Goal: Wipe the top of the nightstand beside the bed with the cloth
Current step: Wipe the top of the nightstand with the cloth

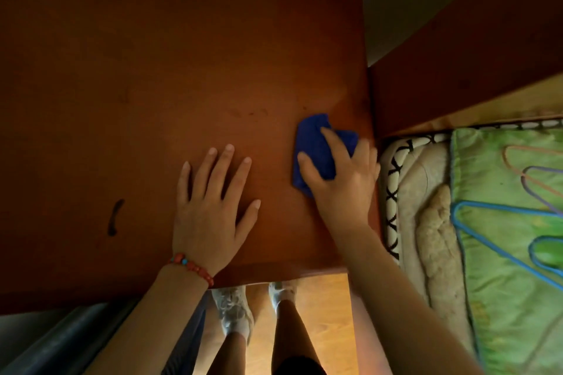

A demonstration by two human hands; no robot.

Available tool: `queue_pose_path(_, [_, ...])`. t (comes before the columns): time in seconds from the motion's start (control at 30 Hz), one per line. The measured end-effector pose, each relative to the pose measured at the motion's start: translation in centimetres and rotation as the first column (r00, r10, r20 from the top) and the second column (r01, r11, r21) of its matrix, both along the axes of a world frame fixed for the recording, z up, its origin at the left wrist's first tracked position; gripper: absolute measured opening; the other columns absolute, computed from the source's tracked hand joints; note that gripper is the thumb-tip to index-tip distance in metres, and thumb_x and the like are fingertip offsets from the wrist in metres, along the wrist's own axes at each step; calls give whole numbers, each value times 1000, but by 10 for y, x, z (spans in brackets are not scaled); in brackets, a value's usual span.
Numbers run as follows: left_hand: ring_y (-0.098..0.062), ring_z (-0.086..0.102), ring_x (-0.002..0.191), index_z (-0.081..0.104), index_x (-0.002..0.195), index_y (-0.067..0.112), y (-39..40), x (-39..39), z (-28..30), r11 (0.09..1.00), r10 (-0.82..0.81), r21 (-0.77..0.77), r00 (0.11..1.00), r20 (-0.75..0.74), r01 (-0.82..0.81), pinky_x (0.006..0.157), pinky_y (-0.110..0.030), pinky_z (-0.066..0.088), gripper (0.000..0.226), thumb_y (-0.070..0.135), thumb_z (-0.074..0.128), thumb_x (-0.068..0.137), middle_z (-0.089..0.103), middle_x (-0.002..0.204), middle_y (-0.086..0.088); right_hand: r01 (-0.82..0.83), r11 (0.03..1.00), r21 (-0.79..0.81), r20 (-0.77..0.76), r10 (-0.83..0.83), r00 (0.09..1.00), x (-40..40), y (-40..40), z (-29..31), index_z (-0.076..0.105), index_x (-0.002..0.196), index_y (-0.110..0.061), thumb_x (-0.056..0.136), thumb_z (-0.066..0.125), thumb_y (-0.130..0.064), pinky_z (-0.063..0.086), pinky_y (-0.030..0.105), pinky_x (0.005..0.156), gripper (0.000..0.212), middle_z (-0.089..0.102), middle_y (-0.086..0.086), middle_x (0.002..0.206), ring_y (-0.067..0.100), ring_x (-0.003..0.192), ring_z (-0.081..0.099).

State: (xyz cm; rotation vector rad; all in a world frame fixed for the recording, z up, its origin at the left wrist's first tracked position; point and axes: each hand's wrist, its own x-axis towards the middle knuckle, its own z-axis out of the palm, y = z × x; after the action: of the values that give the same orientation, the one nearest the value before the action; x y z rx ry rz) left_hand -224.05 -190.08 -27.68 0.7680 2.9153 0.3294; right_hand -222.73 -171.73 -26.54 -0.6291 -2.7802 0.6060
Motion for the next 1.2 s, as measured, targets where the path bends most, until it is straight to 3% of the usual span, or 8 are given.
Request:
queue_pose_path(0.13, [-34, 30, 131, 43, 136, 11, 1, 5, 0, 1000, -6, 17, 999, -40, 7, 106, -54, 18, 57, 43, 36, 89, 38, 142, -19, -66, 998, 11, 23, 66, 998, 26, 1, 1, 64, 109, -15, 76, 53, -49, 40, 39, 68, 48, 56, 18, 87, 33, 75, 50])
queue_pose_path(0.3, [-35, 32, 130, 45, 134, 9, 0, 12, 0, 998, 39, 45, 997, -65, -36, 106, -55, 19, 56, 41, 39, 89, 41, 140, -19, -15, 999, 48, -18, 16, 1000, -12, 11, -4, 62, 112, -15, 78, 51, -51, 41, 45, 72, 51, 57, 21, 96, 37, 84, 52])
queue_pose_path(0.5, [-34, 30, 130, 44, 133, 9, -8, 65, 1, 995, 73, 69, 995, -74, -68, 106, -52, 16, 54, 40, 39, 88, 41, 140, -20, -37, 999, -28, -22, 37, 999, 83, -9, -1, 63, 110, -14, 77, 54, -48, 39, 37, 69, 48, 55, 17, 86, 31, 75, 48])
queue_pose_path(0.73, [-34, 32, 129, 43, 135, 12, -9, 78, -7, 995, 91, 42, 989, -119, -87, 105, -53, 18, 53, 40, 37, 90, 41, 140, -18, -45, 998, 36, -73, 47, 996, 47, -2, -5, 64, 109, -14, 78, 52, -49, 39, 40, 68, 48, 58, 19, 90, 35, 79, 52])
queue_pose_path(0.9, [-34, 32, 130, 44, 135, 11, -10, 79, -8, 995, 88, 60, 986, -139, -80, 106, -52, 17, 52, 38, 37, 91, 40, 142, -17, -65, 998, 13, -91, 66, 994, 107, -21, -10, 65, 108, -14, 77, 56, -48, 39, 38, 67, 47, 57, 17, 86, 32, 75, 50])
queue_pose_path(1.03, [-33, 31, 132, 45, 135, 10, -11, 80, -7, 993, 90, 88, 989, -117, -80, 107, -51, 15, 52, 38, 36, 92, 40, 142, -16, 2, 1000, 12, -99, 0, 995, 110, -31, -10, 66, 106, -15, 76, 56, -48, 34, 35, 66, 46, 56, 16, 85, 31, 75, 49])
queue_pose_path(1.2, [-34, 31, 131, 46, 134, 10, -22, 81, -9, 994, 93, 78, 985, -146, -82, 107, -52, 18, 49, 36, 36, 93, 41, 141, -16, -178, 983, 53, -102, 183, 978, 104, -56, -11, 65, 107, -16, 78, 54, -50, 27, 31, 66, 47, 56, 15, 84, 29, 74, 48])
